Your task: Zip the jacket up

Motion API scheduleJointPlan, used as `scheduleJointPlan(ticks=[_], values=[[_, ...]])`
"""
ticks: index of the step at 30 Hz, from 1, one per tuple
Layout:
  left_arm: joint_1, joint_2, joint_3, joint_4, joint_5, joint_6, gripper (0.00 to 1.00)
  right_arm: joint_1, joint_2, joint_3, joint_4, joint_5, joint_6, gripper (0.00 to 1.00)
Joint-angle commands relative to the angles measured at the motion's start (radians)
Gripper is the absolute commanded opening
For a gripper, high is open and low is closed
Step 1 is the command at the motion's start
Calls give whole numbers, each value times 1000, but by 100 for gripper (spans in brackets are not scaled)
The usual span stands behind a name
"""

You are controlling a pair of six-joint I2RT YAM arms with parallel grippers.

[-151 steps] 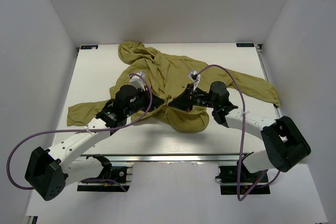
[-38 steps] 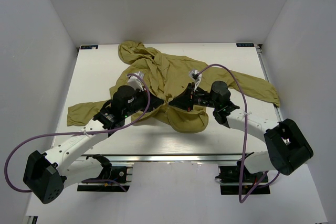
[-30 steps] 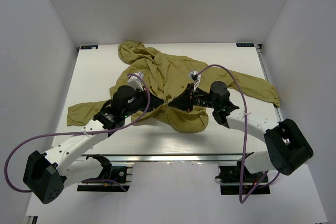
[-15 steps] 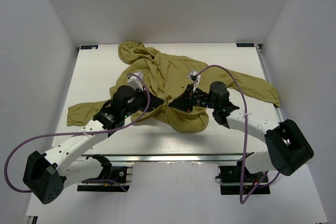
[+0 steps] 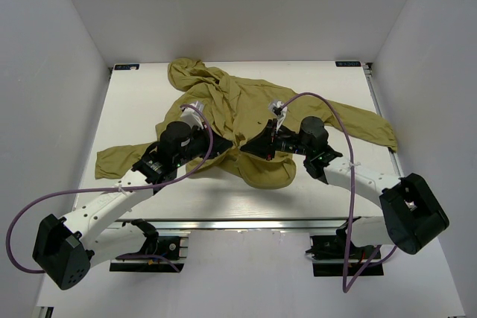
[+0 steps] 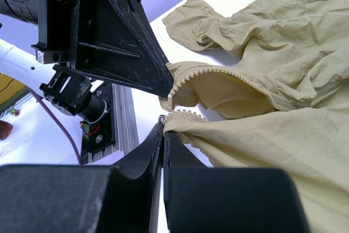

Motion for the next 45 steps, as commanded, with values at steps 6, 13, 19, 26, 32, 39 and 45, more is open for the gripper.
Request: scheduleJointPlan(ticks=[6,13,19,26,32,39,45], values=[[3,-28,4,34,14,11,0,5,3,24,45,-16,-1,0],[3,-22,12,38,22,22,0,5,5,23,67,-11,9,0],[3,-25,11,46,29,29,0,5,31,35,107,-23,29,0],[3,-23,12,46,35,36,0,5,45,43,140,-27,43,0],[3,-32,12,27,23,36,0,5,31,43,124,-19,32,0],[4,-41,15,3,6,30,0,5,22,30,108,-17,22,0],[3,-46,15,-6,-6,29,0,5,17,32,105,-20,17,0]])
